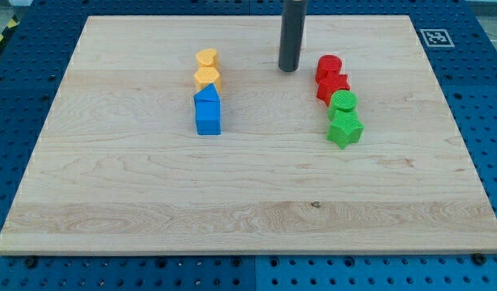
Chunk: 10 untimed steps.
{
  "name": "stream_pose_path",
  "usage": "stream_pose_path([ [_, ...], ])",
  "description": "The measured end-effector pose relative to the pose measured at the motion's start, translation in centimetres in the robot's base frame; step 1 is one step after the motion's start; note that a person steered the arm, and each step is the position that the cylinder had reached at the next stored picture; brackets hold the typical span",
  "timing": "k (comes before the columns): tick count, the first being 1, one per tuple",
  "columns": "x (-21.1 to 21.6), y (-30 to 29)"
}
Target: Move the red circle towards the right
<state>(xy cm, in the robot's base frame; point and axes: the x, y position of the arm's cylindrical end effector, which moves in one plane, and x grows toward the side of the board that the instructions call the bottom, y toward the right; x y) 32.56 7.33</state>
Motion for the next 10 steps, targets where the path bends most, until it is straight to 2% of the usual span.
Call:
stream_pose_path([
  [2, 0.2, 3.5],
  [5, 1.9, 5.4],
  [10, 2.0, 9.1],
])
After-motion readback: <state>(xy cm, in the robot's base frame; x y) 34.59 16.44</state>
